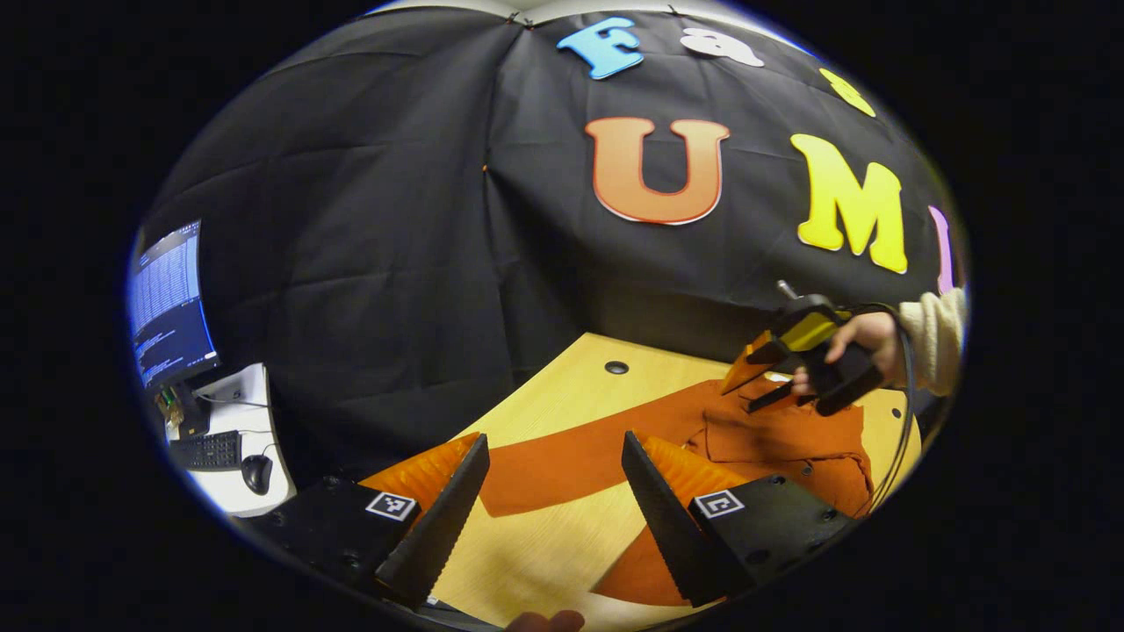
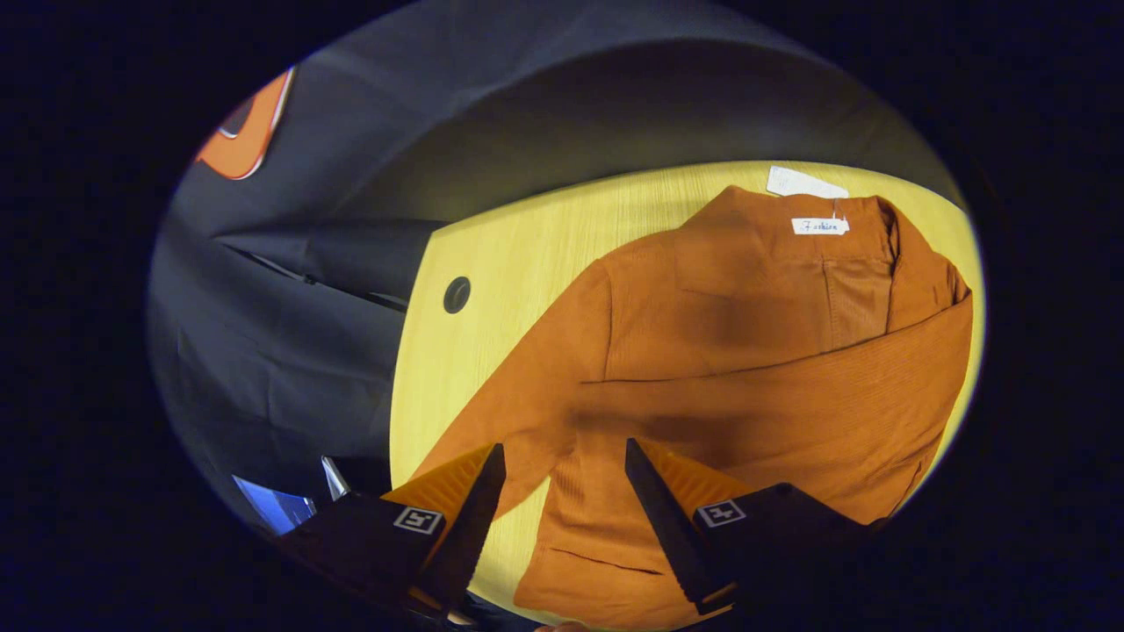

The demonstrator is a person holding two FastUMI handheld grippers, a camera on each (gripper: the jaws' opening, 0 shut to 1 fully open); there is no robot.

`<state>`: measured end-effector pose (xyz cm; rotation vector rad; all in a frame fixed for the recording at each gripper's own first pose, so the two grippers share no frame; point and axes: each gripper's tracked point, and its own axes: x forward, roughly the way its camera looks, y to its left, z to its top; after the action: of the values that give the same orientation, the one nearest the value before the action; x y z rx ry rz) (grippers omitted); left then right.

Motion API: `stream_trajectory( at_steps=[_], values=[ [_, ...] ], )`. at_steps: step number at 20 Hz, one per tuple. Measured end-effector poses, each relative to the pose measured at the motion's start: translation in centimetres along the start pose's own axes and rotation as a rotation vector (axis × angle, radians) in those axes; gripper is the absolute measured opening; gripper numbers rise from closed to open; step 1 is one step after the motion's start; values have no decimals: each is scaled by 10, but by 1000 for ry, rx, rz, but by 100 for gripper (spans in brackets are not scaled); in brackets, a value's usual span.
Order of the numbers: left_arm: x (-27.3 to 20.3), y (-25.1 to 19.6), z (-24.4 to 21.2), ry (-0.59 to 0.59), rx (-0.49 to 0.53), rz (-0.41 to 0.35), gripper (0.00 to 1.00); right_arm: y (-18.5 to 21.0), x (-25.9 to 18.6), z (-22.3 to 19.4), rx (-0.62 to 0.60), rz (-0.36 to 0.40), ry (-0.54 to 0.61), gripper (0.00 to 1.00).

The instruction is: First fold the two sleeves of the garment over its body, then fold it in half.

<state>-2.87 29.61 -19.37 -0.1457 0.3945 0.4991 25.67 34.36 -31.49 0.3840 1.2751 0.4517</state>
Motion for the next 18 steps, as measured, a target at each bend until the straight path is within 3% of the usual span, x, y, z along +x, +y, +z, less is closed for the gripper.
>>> stream_trajectory(
  at_steps=[3,4,6,7,12,14,18],
  values=[
    [30,18,-32,184,-27,71,99,-32,-37,-18,-84,-12,-42,92],
    [44,26,-44,234,-53,96,99,-46,-49,-28,-114,-19,-42,96],
    [72,40,-64,321,-104,151,99,-76,-70,-51,-168,-42,-37,92],
    [87,49,-73,359,-115,179,99,-91,-84,-65,-199,-55,-30,96],
    [135,79,-118,583,-260,282,99,-165,-134,-121,-315,-157,-17,92],
    [145,89,-133,646,-334,311,99,-177,-150,-145,-311,-157,-16,97],
    [148,90,-155,784,-354,312,99,-185,-171,-165,-229,-119,-35,93]
  ],
)
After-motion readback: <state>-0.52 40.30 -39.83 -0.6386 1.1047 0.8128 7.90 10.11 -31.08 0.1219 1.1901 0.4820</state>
